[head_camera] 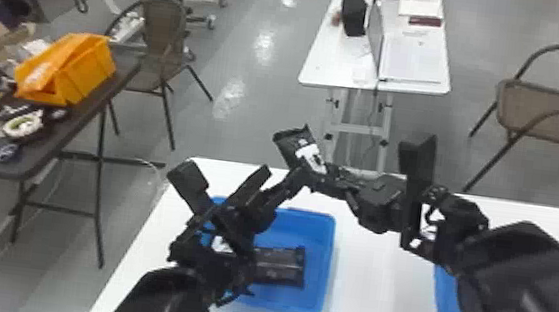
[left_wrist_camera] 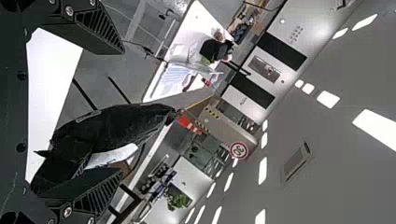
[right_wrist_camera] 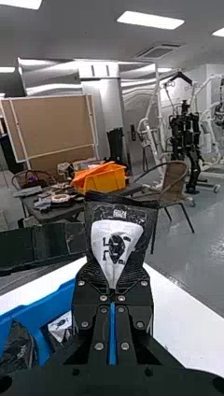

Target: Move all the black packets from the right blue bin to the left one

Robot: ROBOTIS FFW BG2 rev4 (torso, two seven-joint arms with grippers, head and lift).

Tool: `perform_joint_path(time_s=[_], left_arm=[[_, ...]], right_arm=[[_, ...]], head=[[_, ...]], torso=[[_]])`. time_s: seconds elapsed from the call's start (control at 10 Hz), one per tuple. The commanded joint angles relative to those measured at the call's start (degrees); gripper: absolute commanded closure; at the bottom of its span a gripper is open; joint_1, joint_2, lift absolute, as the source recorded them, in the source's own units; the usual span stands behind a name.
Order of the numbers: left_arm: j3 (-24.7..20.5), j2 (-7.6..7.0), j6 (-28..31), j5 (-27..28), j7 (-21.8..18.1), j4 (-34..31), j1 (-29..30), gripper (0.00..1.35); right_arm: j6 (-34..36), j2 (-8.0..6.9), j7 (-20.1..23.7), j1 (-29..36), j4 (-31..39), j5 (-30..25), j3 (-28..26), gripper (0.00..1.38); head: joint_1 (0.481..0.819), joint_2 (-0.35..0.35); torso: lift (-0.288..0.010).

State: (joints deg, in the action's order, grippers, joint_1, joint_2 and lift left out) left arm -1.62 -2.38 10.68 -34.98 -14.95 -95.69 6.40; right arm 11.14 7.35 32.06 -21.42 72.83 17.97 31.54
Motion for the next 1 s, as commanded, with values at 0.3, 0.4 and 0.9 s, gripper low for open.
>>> perform_joint_path(time_s=[0.3, 0.4, 0.9], left_arm=[[1.62, -0.43, -1.98, 0.71, 0.45, 1.56, -1.39, 0.14], [1.80, -0.43, 0.30, 1.50, 1.50, 1.04, -1.65, 0.25], [3.82, -1.22, -0.49, 3.96, 6.60, -1.16, -0.33, 1.22]], right_arm=[[-0.06, 0.20, 2.30, -1.25, -0.41, 3.22, 3.18, 1.14], [-0.06, 0.29, 2.48, -1.43, -0.67, 3.22, 3.44, 1.14], [-0.50, 0.29, 2.57, -1.08, -0.94, 3.30, 3.27, 1.14]], head=[[0.695, 0.265], [0.695, 0.268], [0.695, 0.270]], torso=[[0.000], [0.000], [0.000]])
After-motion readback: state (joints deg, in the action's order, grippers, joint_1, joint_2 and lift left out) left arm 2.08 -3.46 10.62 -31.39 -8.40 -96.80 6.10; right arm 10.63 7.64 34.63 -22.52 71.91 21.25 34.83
